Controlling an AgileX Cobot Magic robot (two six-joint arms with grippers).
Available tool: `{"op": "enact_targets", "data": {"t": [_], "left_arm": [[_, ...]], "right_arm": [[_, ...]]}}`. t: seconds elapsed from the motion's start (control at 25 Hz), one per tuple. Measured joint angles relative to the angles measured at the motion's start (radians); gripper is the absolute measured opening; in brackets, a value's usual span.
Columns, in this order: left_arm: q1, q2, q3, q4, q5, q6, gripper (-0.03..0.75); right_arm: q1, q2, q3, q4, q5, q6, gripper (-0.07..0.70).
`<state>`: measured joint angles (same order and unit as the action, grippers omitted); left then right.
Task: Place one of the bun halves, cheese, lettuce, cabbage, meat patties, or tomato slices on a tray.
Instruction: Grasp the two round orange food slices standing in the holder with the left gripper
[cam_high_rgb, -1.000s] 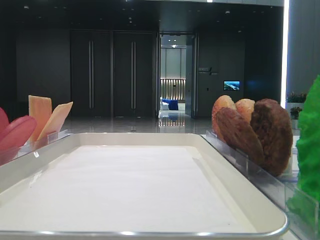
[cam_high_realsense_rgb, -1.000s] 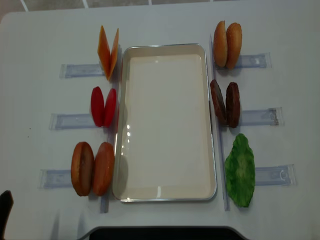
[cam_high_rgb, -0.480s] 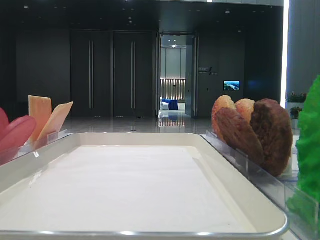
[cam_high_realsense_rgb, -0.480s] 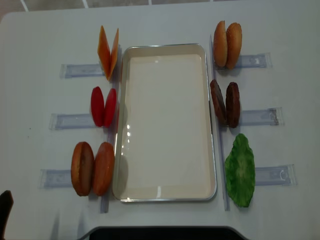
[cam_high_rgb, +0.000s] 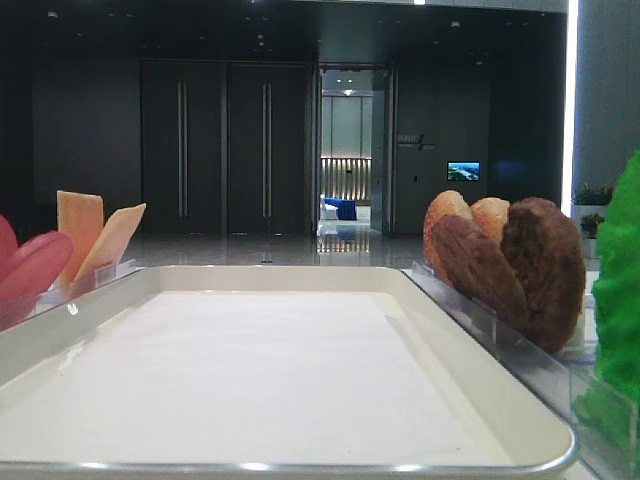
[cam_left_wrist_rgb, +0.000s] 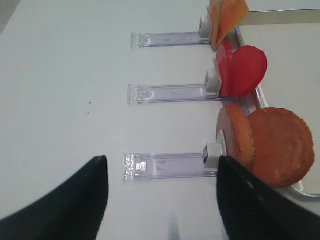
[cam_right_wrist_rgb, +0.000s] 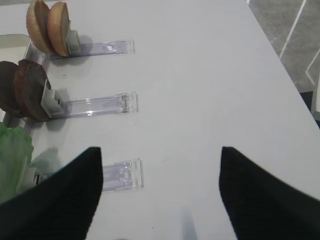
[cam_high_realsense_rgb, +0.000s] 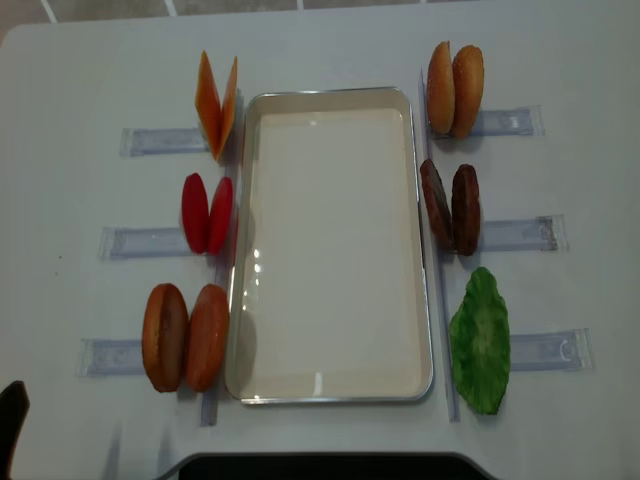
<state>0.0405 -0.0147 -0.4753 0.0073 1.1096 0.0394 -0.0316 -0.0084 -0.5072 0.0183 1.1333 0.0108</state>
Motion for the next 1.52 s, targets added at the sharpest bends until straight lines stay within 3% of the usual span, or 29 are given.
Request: {"op": "enact_targets", "data": {"t": [0.24,0.48,1.08,1.52], "left_arm": [[0.000,0.000,-0.010,-0.007,0.017,-0.016,0.515],[0.000,0.136,-0.036,-0.013,0.140,-0.122,0.515],[0.000,0.738,-0.061,-0.025,0.120,-0.121,0.515],[0.000,1.076,-0.324,-0.028,0.088,-0.115,0.515]], "right_arm": [[0.000,0.000,0.000,0.000,0.000,0.000,0.472],[0.000,0.000,0.000,0.000,0.000,0.000,0.472],[0.000,0.000,0.000,0.000,0.000,0.000,0.472],[0.000,0.000,0.000,0.000,0.000,0.000,0.472]]}}
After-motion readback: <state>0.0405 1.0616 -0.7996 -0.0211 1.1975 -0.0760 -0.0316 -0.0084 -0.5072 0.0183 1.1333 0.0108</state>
